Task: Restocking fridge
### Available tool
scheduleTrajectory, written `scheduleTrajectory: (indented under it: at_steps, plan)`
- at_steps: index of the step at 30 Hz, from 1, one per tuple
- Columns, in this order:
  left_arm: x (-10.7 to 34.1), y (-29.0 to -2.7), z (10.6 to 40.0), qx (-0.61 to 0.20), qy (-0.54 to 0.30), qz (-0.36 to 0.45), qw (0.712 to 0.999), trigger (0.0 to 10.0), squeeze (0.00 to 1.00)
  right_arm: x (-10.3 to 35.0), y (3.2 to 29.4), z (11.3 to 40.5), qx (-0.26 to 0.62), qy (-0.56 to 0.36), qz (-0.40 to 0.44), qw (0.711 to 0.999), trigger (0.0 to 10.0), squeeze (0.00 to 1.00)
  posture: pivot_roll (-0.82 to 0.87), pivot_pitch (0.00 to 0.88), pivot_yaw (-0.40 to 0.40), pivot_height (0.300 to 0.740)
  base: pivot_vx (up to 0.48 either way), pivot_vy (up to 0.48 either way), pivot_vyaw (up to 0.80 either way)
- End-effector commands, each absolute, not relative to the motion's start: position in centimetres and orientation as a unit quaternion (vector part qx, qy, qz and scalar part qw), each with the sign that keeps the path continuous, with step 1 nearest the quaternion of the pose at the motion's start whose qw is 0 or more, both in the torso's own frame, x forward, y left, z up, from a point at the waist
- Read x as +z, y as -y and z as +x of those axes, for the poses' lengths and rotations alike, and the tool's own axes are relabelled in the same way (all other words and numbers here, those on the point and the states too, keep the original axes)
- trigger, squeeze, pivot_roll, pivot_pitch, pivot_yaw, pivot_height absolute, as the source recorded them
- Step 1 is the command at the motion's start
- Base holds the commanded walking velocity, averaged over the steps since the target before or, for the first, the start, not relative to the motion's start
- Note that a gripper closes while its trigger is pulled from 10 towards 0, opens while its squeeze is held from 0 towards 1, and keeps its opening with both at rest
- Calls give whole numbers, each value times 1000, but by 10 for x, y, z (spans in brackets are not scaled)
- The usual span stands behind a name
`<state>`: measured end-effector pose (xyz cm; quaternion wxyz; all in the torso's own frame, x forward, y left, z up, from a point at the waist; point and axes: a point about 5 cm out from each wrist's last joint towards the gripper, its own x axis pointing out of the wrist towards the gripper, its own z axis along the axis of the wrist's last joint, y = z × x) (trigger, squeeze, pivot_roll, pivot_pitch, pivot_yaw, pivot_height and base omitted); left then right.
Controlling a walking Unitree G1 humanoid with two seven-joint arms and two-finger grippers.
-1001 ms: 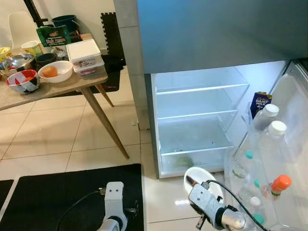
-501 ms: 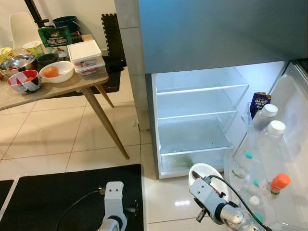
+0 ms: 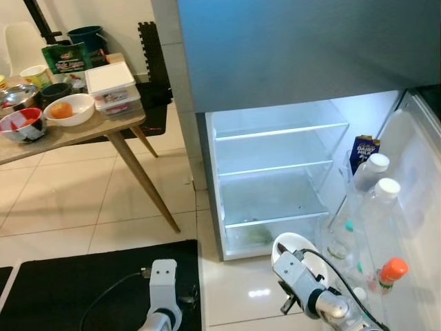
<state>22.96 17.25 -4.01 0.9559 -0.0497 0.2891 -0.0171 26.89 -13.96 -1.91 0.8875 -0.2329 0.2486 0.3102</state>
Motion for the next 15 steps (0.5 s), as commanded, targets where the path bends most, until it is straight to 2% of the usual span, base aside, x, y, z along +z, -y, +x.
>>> scheduleTrajectory:
  at_steps: [1,15]
  plan:
    - [-41,-178,226,-15,-291,-39,956,10000,0,-21,138,267,311,-254,-227,887,10000,0,58,101,28,740,319,0,0]
    - [-39,-177,229,-19,-286,-39,957,10000,0,-20,138,268,311,-252,-226,888,10000,0,54,100,32,740,331,0,0]
